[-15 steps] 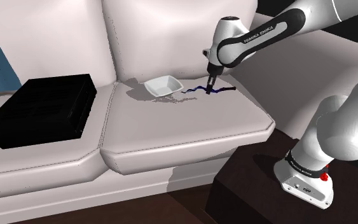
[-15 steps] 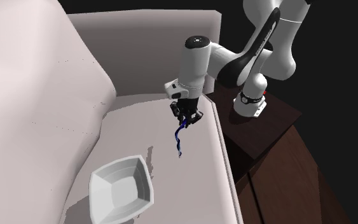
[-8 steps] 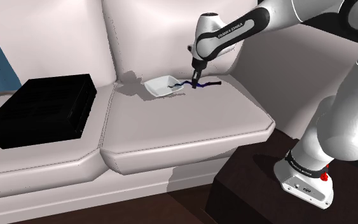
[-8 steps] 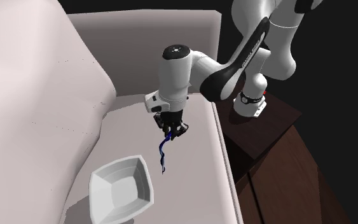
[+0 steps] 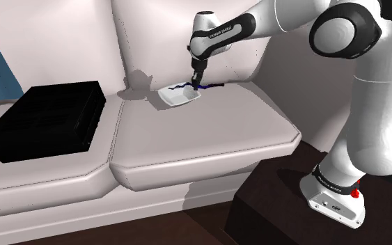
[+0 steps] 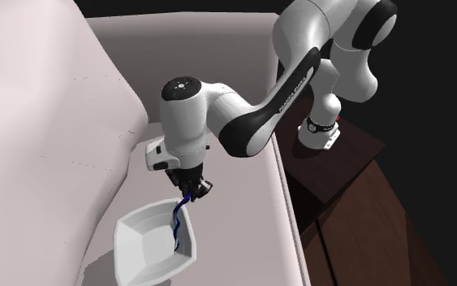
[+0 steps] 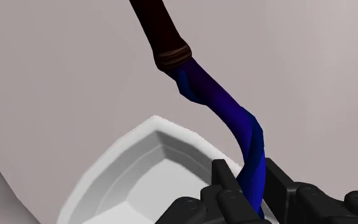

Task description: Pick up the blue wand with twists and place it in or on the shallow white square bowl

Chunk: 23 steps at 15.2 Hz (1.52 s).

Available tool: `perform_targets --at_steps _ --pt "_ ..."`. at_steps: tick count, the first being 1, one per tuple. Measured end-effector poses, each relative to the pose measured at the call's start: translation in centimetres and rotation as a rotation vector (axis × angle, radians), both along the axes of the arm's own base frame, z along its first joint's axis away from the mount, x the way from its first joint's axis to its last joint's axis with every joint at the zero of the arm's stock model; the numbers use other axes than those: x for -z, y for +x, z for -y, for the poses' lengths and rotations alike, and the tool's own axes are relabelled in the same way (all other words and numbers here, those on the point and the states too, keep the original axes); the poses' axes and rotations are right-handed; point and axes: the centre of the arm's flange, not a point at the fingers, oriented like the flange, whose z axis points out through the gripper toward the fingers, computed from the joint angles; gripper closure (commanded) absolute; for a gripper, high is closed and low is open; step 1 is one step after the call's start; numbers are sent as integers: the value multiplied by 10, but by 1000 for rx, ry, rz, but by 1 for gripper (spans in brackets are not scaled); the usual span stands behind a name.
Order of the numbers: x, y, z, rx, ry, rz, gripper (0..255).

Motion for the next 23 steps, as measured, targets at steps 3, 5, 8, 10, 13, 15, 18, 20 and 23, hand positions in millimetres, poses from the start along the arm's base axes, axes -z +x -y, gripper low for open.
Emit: perform_targets --at_steps 3,5,8,10,13,15,18,20,23 --pt "-4 41 -7 0 0 0 255" --pt "-2 66 -10 0 0 0 255" --pt "-2 105 -15 2 0 1 255" --pt "-2 128 -15 1 0 2 255" --pt "13 133 -17 0 0 0 255" --pt "24 133 -17 -1 0 -1 255" --pt "38 133 -17 -1 0 0 255" --pt "49 132 -17 0 0 -1 255" --pt "66 133 -18 -1 1 -1 255"
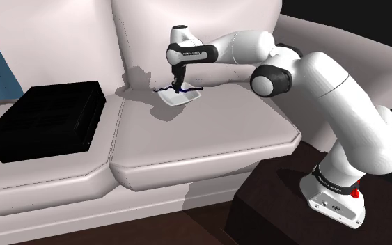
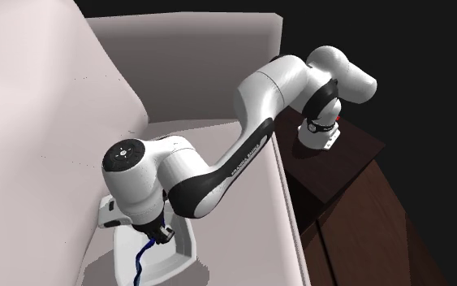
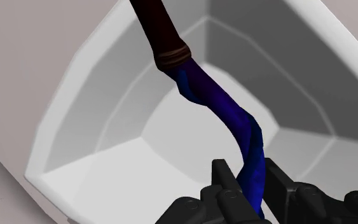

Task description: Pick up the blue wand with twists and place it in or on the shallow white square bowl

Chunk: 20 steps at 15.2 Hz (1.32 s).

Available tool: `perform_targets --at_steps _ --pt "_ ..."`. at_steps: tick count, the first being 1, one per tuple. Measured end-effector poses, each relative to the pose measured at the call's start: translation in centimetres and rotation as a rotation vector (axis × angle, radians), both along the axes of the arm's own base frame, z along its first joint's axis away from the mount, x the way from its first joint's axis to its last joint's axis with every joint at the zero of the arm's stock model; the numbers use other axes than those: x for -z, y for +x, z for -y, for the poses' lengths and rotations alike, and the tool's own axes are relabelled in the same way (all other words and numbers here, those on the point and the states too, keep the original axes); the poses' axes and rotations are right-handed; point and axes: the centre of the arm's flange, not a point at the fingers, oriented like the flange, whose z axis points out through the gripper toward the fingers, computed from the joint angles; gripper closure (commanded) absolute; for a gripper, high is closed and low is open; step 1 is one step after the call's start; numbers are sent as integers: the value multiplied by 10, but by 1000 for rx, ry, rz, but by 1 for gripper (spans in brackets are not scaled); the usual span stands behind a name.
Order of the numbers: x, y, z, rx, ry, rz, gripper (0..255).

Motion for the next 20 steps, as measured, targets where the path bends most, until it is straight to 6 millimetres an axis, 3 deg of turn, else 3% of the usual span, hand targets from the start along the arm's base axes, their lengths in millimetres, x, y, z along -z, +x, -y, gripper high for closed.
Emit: perform_targets --at_steps 7,8,14,18,20 --pt "6 0 1 0 0 0 255" --pt "6 0 1 0 0 0 0" --pt "6 0 1 0 0 1 0" --pt "-32 -6 3 0 0 2 0" --pt "-41 -6 2 0 0 2 0"
